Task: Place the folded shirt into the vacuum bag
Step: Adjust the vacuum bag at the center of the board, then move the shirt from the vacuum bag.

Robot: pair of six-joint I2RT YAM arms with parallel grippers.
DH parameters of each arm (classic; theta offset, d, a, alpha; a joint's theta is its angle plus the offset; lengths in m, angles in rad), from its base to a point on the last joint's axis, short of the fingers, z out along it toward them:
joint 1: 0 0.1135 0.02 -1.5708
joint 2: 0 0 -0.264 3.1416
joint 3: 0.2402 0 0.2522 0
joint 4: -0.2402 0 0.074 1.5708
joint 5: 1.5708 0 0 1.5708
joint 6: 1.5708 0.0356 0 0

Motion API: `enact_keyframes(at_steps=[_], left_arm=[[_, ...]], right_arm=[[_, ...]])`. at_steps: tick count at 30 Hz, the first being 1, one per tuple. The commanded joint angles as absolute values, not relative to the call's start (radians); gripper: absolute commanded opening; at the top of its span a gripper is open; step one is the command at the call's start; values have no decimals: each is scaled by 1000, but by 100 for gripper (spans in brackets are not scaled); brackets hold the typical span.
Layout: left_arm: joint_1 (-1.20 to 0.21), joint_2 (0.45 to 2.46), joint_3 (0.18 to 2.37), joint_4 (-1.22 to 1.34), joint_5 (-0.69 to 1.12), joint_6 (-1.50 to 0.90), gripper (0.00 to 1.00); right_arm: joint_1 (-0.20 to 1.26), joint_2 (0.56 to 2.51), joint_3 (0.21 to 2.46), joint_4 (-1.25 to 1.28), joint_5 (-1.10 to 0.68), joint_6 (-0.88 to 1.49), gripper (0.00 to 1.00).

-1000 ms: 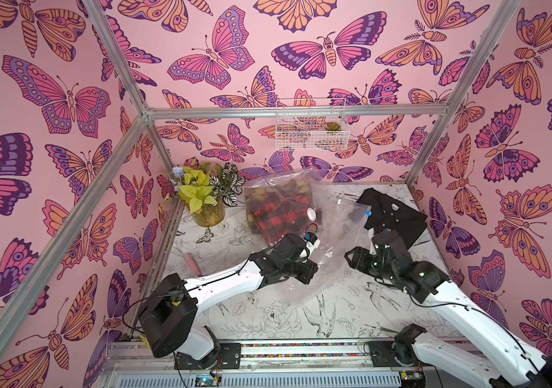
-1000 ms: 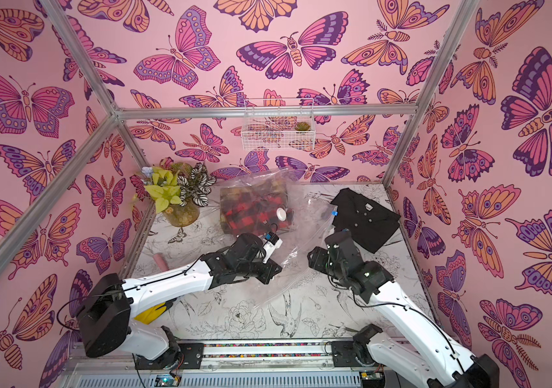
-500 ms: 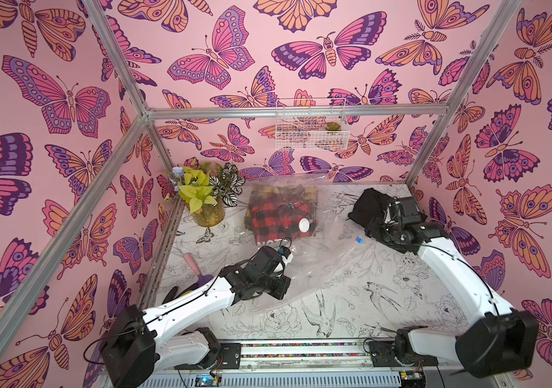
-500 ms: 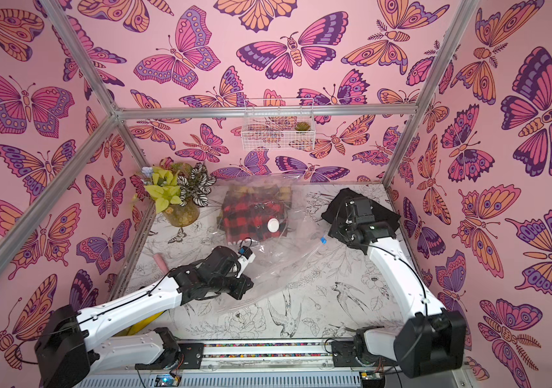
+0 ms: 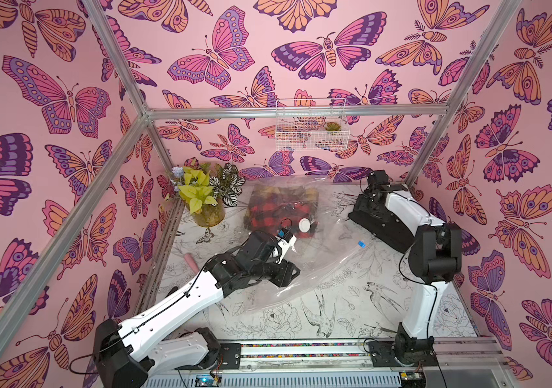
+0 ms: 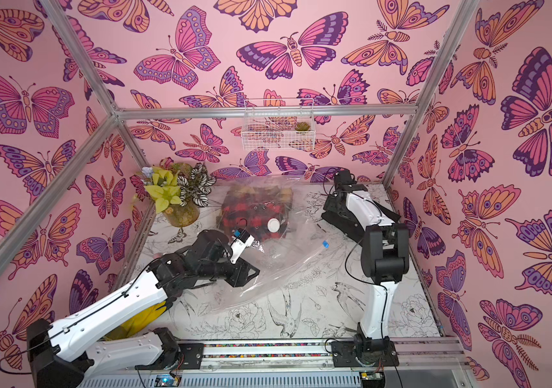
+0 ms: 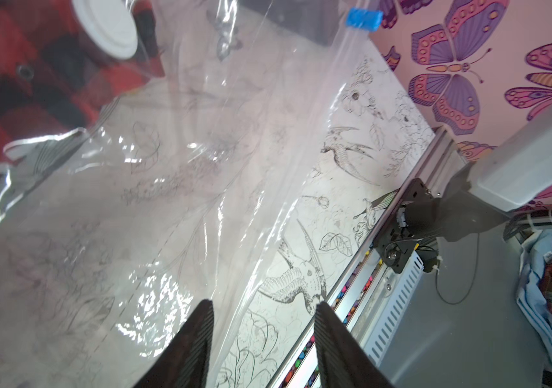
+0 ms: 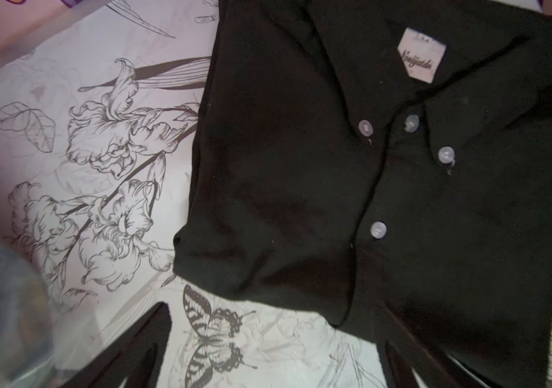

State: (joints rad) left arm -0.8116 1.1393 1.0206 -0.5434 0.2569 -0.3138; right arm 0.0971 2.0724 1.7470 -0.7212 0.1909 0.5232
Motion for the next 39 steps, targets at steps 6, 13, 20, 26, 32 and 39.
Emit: enact_keyframes(at_steps=[6,13,20,26,32,39], left_arm=[[-800,1317,1096,-432,336,-256,56],[-787,1427,1151,-284,315,-297,55],[-784,1685,1294,-184,345,-355,53],[-798,1905,1397,-130,417,-405,52],[-805,2016,1352,-132,444,-408,49],[-772,1999,1198,-145,443,-411,48]], right_arm=[[113,2290,1980,-895,188,474,99],[91,2364,1958,-924,78,479,87],[60,2271,1781,-795,-42,483,19],[51,2105,1626,-678,-108,510,0],[48,1948,1534,-631,-118,540,0],[42,1785,1454,-652,-81,514,0]])
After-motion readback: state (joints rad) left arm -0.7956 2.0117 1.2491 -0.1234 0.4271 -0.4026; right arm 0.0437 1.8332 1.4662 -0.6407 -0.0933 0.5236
